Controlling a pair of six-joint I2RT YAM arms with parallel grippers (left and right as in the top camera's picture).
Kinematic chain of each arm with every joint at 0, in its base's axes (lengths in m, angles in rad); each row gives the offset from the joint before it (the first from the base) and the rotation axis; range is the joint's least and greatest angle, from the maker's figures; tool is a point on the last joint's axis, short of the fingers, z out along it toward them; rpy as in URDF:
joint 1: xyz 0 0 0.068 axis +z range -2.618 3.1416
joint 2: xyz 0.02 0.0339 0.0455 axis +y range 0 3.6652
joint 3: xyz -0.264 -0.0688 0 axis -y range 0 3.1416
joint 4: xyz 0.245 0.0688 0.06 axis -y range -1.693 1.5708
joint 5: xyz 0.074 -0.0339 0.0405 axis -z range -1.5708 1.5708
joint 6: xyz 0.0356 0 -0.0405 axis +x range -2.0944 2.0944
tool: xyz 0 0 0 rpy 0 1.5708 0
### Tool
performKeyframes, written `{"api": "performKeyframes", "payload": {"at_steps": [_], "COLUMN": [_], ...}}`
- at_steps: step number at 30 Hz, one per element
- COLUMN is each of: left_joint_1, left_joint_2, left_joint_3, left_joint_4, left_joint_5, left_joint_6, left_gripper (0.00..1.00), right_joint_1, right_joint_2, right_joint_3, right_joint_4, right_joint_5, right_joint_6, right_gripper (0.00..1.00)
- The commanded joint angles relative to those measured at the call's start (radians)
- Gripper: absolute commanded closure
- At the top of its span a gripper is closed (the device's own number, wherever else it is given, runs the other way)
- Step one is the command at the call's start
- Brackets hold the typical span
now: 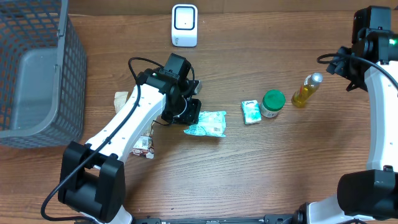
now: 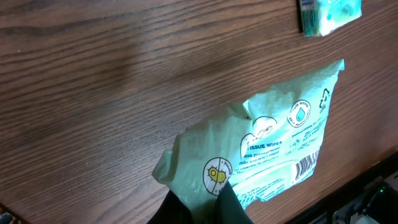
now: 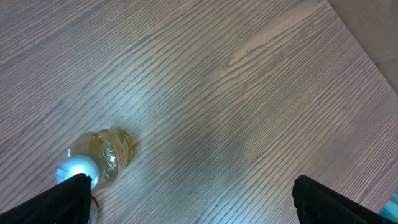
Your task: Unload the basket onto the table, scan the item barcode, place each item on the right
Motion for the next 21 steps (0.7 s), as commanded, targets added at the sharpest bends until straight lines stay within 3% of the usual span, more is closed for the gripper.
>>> {"api": "performKeyframes", "payload": {"at_steps": [1,14,21], "left_joint_1": [-0.008,0.008,0.050], "left_joint_2": [-0.015,-0.016,-0.016], "left_joint_3": [0.016,0.052,0.334], "left_joint_4": [0.006,-0.019,-0.207], "left_joint_5": [-0.006,0.014,-0.073], "left_joint_6": [-0.010,-0.010,0.033], "left_gripper": [0.96,0.96,0.96], "right_joint_1": [0.000,0.000,0.000], "right_joint_2": [0.000,0.000,0.000], "right_joint_3": [0.008,0.008,0.008], "right_joint_4": [0.005,0.005,0.005], "right_joint_5": [0.002,0.002,0.002], "right_joint_6": [0.008,0.008,0.008], "right_gripper": [0.00,0.00,0.00]}}
